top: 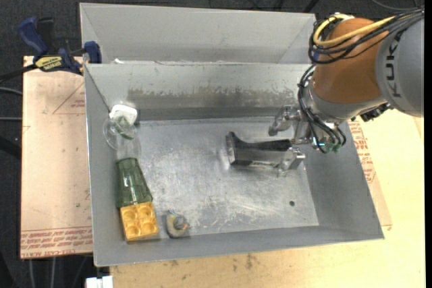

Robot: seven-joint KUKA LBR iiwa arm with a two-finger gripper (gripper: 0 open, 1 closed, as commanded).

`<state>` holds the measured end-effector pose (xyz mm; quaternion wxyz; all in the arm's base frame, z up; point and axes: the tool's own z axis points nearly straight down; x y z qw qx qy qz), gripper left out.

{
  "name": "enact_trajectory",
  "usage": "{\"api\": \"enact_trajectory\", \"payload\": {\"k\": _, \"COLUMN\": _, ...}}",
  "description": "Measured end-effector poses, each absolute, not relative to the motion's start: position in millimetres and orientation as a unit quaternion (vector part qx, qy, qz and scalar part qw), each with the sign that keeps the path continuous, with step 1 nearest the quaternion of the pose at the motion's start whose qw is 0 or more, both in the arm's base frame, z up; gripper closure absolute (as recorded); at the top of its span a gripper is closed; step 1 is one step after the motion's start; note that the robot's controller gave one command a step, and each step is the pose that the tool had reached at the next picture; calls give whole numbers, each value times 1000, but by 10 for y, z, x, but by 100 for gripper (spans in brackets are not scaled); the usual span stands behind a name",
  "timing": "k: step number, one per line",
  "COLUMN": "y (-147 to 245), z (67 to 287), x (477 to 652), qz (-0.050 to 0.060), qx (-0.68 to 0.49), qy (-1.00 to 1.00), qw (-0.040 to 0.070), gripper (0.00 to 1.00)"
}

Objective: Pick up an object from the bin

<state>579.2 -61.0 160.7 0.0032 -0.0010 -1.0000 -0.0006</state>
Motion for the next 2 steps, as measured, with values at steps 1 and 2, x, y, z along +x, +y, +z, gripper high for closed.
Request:
{"api": "enact_trajectory", "payload": {"k": 1, "y": -608, "z": 1653, "x": 5811, "qz": 0, "qx": 0, "qy": -1000, "qw": -1, "gripper": 0}}
{"api": "enact_trajectory", "payload": {"k": 2, "y": -493, "z": 840, "x": 5999, "qz": 0, "qx": 18, "qy": -1000, "qw": -3, "gripper": 0}}
